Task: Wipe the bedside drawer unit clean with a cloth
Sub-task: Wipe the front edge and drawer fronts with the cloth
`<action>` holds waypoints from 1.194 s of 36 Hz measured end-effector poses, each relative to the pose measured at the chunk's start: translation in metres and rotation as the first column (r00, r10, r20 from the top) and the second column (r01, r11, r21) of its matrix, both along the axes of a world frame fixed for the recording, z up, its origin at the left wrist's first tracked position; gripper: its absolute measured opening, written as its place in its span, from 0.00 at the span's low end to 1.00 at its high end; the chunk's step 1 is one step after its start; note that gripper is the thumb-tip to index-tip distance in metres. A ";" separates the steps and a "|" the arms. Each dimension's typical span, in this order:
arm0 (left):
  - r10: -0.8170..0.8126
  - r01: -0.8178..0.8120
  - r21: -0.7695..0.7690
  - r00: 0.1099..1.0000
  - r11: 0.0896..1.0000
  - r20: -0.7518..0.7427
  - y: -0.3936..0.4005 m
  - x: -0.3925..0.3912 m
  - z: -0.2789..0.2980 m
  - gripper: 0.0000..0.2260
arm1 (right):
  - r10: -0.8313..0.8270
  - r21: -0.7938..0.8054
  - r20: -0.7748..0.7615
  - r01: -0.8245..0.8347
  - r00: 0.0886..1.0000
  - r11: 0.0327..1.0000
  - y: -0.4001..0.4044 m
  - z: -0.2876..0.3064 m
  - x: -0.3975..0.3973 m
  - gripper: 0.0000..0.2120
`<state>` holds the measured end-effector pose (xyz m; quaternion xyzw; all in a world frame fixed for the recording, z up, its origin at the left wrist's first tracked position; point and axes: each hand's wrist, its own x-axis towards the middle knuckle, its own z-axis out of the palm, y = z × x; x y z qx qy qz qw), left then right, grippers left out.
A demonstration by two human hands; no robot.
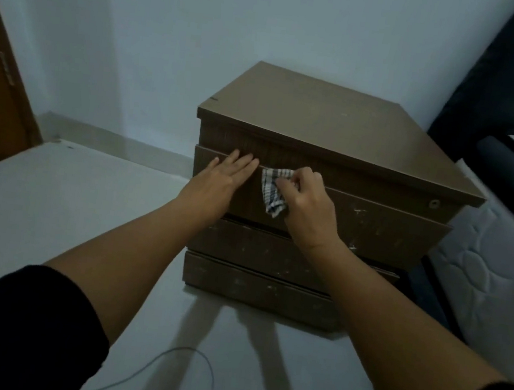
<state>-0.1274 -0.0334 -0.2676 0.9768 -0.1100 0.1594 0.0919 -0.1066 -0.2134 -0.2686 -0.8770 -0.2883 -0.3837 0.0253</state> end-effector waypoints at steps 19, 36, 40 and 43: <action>0.031 -0.031 -0.015 0.999 0.999 -0.015 -0.006 0.006 -0.011 0.40 | -0.170 -0.118 -0.362 0.135 0.917 0.984 0.007 -0.098 0.004 0.10; 0.022 -0.019 0.041 0.996 0.999 -0.089 -0.032 -0.005 0.010 0.39 | -0.054 -0.018 -0.024 0.053 0.998 0.998 -0.038 0.013 -0.015 0.11; -0.042 0.046 0.038 0.994 0.998 -0.102 -0.051 -0.002 0.015 0.38 | -0.114 -0.033 -0.016 0.114 0.993 0.993 -0.051 0.014 -0.012 0.10; -0.055 0.060 0.036 0.991 0.998 -0.121 -0.060 0.001 0.016 0.38 | -0.125 -0.010 -0.042 0.125 0.991 0.992 -0.056 0.009 -0.011 0.09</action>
